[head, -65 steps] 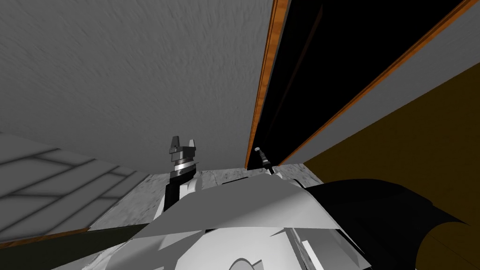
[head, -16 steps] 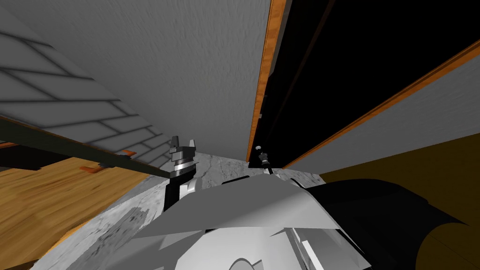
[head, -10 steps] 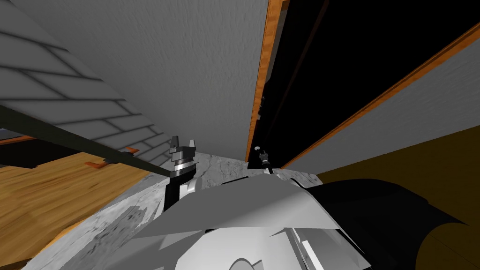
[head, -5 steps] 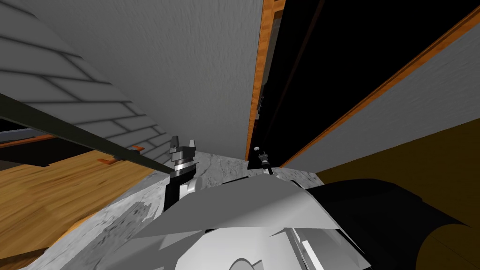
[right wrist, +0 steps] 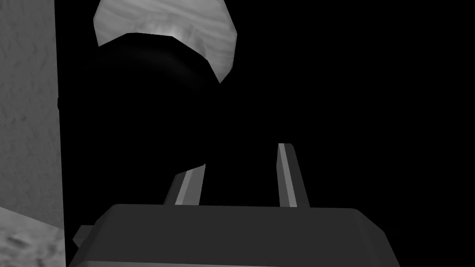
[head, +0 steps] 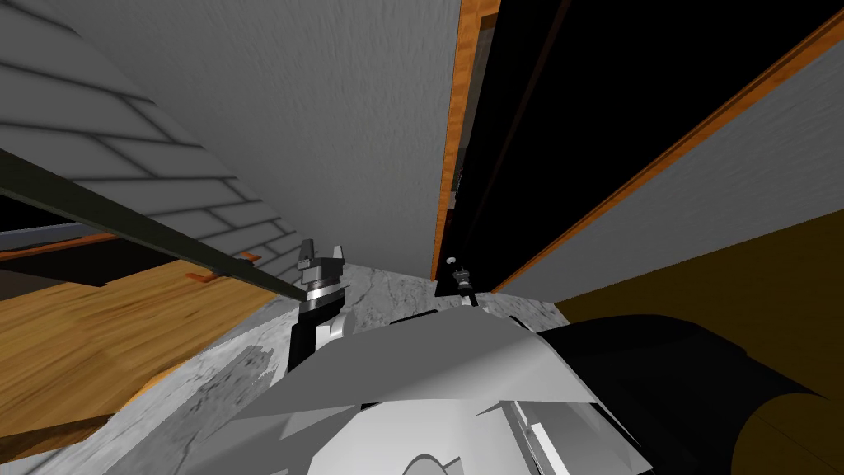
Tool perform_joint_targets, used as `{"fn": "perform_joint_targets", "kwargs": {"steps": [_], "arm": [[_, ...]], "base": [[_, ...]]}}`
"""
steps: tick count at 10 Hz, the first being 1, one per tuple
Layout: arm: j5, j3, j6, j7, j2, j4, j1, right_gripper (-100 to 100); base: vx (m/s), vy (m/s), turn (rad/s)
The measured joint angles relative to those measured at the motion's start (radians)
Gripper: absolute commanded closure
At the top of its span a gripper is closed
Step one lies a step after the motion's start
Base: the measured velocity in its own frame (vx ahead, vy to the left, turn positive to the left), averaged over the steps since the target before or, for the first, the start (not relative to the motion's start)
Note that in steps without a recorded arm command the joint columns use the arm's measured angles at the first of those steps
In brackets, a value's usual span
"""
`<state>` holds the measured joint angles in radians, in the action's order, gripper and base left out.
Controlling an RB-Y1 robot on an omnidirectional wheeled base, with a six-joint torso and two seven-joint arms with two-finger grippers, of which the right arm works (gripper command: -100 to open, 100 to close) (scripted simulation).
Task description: Pull the door open
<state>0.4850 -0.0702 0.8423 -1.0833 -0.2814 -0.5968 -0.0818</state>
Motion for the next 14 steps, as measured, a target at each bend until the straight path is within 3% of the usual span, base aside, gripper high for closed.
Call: {"fn": "perform_joint_targets", "kwargs": {"steps": [1,2,3,4,6,8,9,10,11,14], "arm": [[0.001,-0.005,0.015,-0.018,0.003,0.021,-0.008,-100],[0.008,0.003,-0.024,0.001,0.006,-0.085,0.054,-100],[0.009,0.005,-0.040,0.009,0.008,-0.095,0.055,-100],[0.005,-0.003,-0.010,-0.010,0.004,-0.027,0.020,-100],[0.018,0.001,-0.031,-0.016,0.018,-0.076,0.037,-100],[0.018,-0.003,-0.020,-0.029,0.016,-0.057,0.030,-100],[0.016,-0.006,-0.010,-0.040,0.012,-0.025,0.013,-100],[0.030,-0.008,-0.016,-0.060,0.018,-0.048,0.022,-100],[0.035,-0.014,-0.012,-0.088,0.021,-0.035,0.012,-100],[0.063,-0.022,-0.027,-0.147,0.045,-0.067,0.020,-100]], "base": [[-0.008,-0.006,0.024],[0.006,0.003,-0.030],[0.000,0.000,0.000],[-0.044,-0.014,0.030],[-0.031,-0.010,0.015],[0.005,0.015,-0.006],[-0.080,-0.002,0.062],[-0.097,-0.025,0.050],[-0.073,-0.032,0.011],[-0.089,-0.035,0.032]]}}
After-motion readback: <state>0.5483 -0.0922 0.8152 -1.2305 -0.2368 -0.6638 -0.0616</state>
